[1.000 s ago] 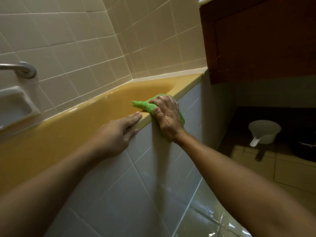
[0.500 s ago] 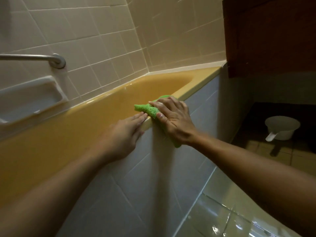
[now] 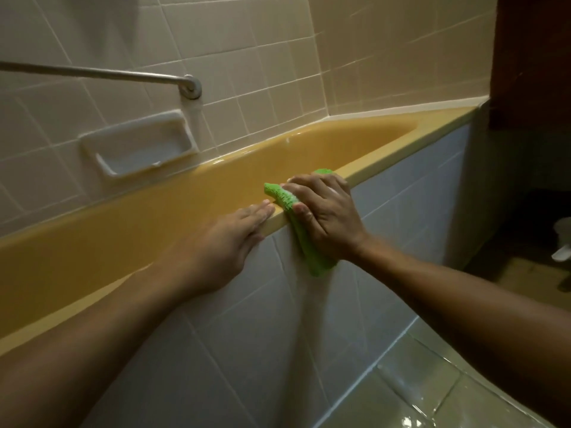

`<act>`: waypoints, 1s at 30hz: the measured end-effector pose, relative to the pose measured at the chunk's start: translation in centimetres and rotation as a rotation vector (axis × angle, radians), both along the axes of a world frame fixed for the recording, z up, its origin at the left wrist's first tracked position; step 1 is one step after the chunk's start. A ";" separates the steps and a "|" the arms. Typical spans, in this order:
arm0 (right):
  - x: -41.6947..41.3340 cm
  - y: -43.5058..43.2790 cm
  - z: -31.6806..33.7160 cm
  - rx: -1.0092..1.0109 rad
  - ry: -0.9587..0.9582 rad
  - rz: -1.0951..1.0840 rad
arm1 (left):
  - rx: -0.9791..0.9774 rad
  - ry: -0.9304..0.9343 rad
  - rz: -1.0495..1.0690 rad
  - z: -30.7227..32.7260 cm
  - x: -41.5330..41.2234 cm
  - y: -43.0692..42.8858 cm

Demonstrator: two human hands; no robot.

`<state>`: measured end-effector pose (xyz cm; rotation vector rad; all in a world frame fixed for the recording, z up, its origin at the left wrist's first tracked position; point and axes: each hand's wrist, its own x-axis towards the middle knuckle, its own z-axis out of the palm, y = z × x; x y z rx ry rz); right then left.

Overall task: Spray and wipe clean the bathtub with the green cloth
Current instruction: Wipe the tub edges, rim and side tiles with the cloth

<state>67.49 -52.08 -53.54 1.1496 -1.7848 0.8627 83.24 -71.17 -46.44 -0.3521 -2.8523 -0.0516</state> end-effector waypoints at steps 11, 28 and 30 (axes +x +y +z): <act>-3.7 4.0 1.2 -0.054 -0.288 -0.030 | 0.060 0.031 -0.037 -0.5 2.4 -2.4; 3.5 -1.4 1.1 0.244 0.049 0.024 | -0.037 0.063 -0.013 -1.0 8.3 -7.1; 2.2 -0.3 1.2 0.230 0.036 -0.005 | -0.024 0.062 -0.017 -1.0 9.3 -7.7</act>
